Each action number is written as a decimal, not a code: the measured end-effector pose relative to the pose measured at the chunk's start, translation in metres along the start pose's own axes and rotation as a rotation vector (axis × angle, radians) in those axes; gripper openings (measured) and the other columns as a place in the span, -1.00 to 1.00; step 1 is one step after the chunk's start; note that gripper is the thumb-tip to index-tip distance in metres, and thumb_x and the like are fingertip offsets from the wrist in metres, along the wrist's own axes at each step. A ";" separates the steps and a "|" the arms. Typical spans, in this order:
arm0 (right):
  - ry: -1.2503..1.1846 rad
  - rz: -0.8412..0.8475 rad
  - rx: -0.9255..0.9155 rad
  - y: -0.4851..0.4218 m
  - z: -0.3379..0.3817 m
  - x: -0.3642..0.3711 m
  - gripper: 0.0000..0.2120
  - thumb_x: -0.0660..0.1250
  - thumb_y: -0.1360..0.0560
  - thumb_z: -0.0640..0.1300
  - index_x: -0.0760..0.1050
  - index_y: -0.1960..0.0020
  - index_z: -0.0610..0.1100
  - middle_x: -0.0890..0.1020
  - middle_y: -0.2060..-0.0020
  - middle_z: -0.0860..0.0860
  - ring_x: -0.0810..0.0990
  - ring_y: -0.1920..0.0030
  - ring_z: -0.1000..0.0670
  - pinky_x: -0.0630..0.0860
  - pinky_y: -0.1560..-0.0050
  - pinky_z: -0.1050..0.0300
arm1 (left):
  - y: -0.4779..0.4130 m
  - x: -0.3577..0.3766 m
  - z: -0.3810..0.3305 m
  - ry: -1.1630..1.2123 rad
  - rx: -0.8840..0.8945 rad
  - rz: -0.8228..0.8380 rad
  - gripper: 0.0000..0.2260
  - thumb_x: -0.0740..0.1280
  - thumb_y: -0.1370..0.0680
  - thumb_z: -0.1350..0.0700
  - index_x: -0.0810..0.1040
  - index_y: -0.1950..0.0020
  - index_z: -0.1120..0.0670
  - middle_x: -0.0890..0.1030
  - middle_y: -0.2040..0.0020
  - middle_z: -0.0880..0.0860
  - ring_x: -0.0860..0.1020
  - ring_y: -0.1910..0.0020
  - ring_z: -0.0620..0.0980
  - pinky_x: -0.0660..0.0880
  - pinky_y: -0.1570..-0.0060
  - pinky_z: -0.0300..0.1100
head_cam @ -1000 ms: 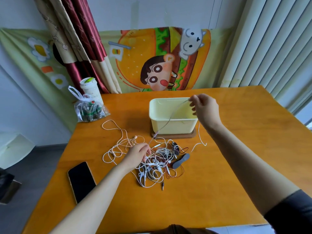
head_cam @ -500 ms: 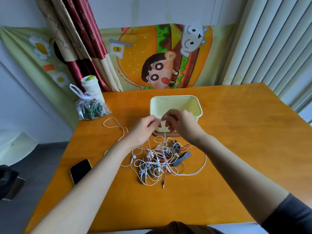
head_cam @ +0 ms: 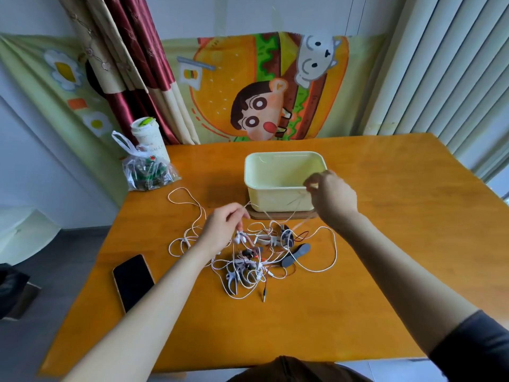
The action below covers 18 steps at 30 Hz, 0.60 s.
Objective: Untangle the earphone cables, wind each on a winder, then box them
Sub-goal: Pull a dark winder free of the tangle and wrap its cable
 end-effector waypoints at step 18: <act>-0.399 0.301 -0.357 0.034 0.073 0.038 -0.77 0.31 -0.54 -0.14 0.54 0.28 -0.14 0.51 0.48 0.09 0.46 0.49 0.09 0.41 0.38 0.24 | 0.014 0.024 -0.017 0.284 0.017 0.140 -0.82 0.13 -0.65 0.22 0.50 -0.08 0.07 0.60 0.07 0.00 0.55 0.02 -0.15 0.48 -0.06 -0.23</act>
Point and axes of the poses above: each hand's wrist, its own y-axis away from the middle knuckle, its own x-axis out of the palm, z = x × y, the point moved 8 cm from there along -y, towards the middle knuckle
